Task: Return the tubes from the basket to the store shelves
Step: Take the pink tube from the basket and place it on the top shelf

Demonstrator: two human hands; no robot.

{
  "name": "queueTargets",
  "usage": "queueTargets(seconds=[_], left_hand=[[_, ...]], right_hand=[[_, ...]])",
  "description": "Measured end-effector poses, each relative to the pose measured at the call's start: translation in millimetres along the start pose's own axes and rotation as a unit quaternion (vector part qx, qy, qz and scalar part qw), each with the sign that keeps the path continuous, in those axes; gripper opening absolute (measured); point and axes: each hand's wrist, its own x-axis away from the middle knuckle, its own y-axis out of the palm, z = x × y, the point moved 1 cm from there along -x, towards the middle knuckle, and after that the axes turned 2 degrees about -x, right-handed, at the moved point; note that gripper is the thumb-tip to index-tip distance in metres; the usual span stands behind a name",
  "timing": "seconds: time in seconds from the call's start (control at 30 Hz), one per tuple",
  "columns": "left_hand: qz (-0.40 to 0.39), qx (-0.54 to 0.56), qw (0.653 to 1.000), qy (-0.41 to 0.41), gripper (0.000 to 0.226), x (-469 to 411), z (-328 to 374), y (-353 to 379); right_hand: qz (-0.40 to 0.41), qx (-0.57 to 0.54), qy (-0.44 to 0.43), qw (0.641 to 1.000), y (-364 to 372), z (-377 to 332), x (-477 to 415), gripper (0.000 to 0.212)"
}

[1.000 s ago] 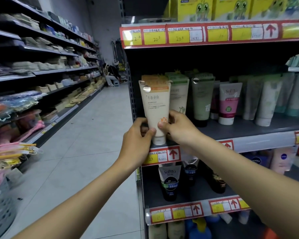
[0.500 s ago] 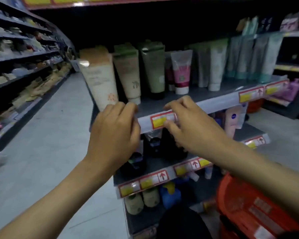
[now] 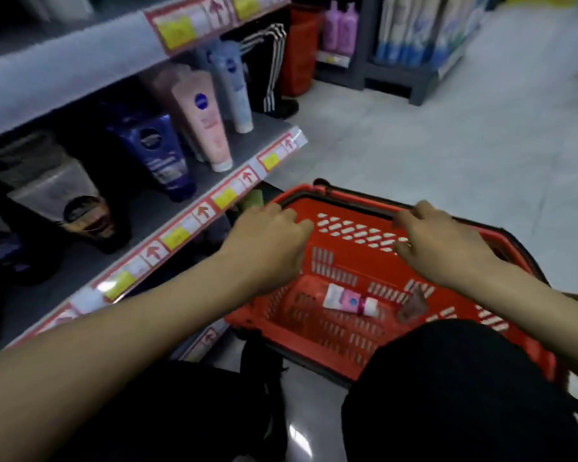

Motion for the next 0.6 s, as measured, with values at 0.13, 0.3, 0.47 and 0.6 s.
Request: queueTargets(seconds=[0.13, 0.3, 0.47, 0.6], left_hand=[[-0.150, 0.099, 0.984, 0.013, 0.029, -74.7, 49.9, 60.2], [-0.371, 0.343, 0.854, -0.126, 0.018, -128.1, 108.6, 153.9], [-0.436, 0.615, 0.539, -0.377, 0.042, -130.9, 148.4, 216.7], [-0.374, 0.676, 0.341, -0.535, 0.034, -132.4, 167.5, 253.0]], right_hand=[[-0.117, -0.031, 0.084, 0.989, 67.0, 43.9, -11.3, 0.041], [-0.233, -0.183, 0.256, 0.920, 137.6, 69.3, -22.9, 0.023], [-0.093, -0.422, 0.489, 0.758, 204.5, 70.8, -12.3, 0.039], [-0.058, -0.482, 0.522, 0.702, 244.3, 64.3, -13.6, 0.042]])
